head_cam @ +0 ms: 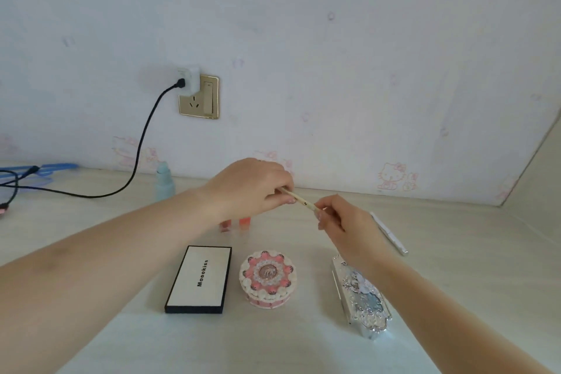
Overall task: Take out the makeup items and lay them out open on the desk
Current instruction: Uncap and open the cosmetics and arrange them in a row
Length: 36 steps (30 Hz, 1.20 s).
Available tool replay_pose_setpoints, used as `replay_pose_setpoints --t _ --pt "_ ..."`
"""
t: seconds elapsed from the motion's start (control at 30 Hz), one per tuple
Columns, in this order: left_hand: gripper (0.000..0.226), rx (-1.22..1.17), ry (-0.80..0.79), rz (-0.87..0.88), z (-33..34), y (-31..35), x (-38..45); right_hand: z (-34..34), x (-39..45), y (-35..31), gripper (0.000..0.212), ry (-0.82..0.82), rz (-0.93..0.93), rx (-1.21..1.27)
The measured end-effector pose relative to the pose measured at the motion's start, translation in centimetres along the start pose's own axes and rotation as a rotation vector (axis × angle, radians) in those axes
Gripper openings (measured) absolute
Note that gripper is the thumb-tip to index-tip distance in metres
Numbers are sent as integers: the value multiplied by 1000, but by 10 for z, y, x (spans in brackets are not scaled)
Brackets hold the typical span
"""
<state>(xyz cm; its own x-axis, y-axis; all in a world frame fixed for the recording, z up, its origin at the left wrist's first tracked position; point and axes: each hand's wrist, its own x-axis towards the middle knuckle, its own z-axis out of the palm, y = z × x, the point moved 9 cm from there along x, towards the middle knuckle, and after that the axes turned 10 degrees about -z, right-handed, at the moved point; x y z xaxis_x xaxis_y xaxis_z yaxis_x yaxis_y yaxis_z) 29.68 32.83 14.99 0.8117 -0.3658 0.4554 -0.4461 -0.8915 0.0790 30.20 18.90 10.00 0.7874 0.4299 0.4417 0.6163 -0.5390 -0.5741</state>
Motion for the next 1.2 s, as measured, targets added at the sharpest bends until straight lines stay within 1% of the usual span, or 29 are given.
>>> replay_pose_setpoints --t 0.1,0.2,0.3,0.4,0.53,0.6,0.63,0.67,0.73,0.77,0.87,0.93,1.03,1.1,1.2 --pt "15 -147 14 -88 -17 4 -38 -3 -16 -40 20 -72 -152 -167" --pt "12 -250 6 -144 -30 8 -69 0 -31 -71 27 -110 -246 -234" --pt "10 -304 0 -201 -40 4 -95 7 -39 -92 28 -127 -305 -260" --pt "9 -281 25 -219 -52 -1 -118 17 -41 -108 24 -149 -312 -210" --pt "8 -285 73 -278 -70 -13 -145 26 -38 -125 9 -132 -285 -154" --pt "10 -327 87 -327 -75 -23 -159 35 -35 -139 19 -130 -311 -138" --pt "13 -352 94 -352 -76 -29 -165 40 -35 -145 20 -135 -321 -144" --pt "16 -372 97 -380 -77 -35 -173 46 -34 -151 15 -143 -326 -144" --pt "13 -407 89 -431 -78 -48 -185 59 -31 -158 5 -156 -324 -146" --pt "10 -418 79 -445 -78 -52 -190 63 -30 -160 5 -160 -322 -148" --pt "10 -361 20 -433 -79 -62 -205 82 -28 -171 5 -209 -329 -160" --pt "11 -328 -18 -433 -77 -68 -213 98 -26 -179 9 -262 -332 -167" --pt "11 -366 11 -463 -77 -81 -224 111 -20 -185 4 -261 -326 -177" --pt "10 -372 30 -487 -77 -90 -230 119 -17 -189 6 -256 -336 -179" --pt "7 -374 2 -501 -73 -103 -237 136 -14 -189 8 -296 -331 -172"
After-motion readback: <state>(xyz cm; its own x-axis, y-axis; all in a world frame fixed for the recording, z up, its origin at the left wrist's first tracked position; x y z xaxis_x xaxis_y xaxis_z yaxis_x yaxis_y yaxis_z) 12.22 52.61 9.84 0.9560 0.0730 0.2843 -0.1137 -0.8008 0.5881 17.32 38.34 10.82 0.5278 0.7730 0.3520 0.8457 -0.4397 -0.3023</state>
